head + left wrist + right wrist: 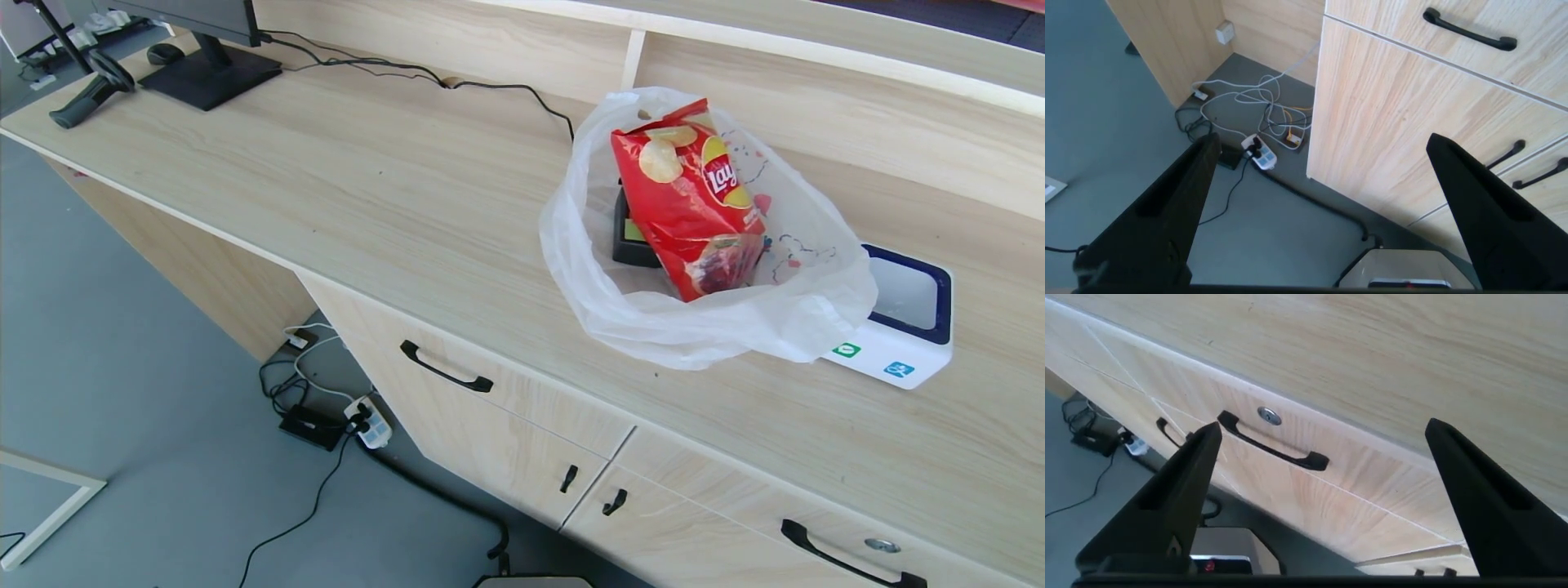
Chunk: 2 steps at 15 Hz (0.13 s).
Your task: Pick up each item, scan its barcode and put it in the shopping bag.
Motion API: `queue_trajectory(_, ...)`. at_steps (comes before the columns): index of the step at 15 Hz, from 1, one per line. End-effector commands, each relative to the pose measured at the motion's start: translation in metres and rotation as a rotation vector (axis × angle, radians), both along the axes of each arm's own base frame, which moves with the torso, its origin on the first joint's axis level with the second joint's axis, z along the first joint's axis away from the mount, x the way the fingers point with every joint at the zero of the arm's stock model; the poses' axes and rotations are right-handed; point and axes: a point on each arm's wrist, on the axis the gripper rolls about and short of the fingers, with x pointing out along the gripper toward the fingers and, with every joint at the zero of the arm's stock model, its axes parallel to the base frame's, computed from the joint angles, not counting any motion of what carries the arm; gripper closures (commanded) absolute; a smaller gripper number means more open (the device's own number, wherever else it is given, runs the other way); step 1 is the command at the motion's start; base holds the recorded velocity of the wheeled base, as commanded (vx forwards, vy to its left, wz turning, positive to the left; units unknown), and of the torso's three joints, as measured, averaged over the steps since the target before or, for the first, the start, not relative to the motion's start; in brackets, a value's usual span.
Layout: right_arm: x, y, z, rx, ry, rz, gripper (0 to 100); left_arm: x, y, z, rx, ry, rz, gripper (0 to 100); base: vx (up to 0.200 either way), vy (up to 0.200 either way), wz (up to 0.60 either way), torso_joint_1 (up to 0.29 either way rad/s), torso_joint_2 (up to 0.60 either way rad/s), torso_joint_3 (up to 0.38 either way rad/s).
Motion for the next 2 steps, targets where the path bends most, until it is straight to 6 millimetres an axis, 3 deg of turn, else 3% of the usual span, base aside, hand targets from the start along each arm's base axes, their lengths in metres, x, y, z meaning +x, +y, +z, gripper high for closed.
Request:
queue_trajectory(1,-0.0002,0.0000,0.0000,0.002,-0.002,-0.001,0,0.0000,0.0000,0.0000,0.000,-0.001,0.000,0,0.000,0.000,0.00,0.000,0.00,0.000)
queue_trajectory(2,-0.0002,0.0000,0.0000,0.002,-0.002,-0.001,0,0.0000,0.0000,0.0000,0.001,-0.001,0.000,0,0.000,0.000,0.00,0.000,0.00,0.000)
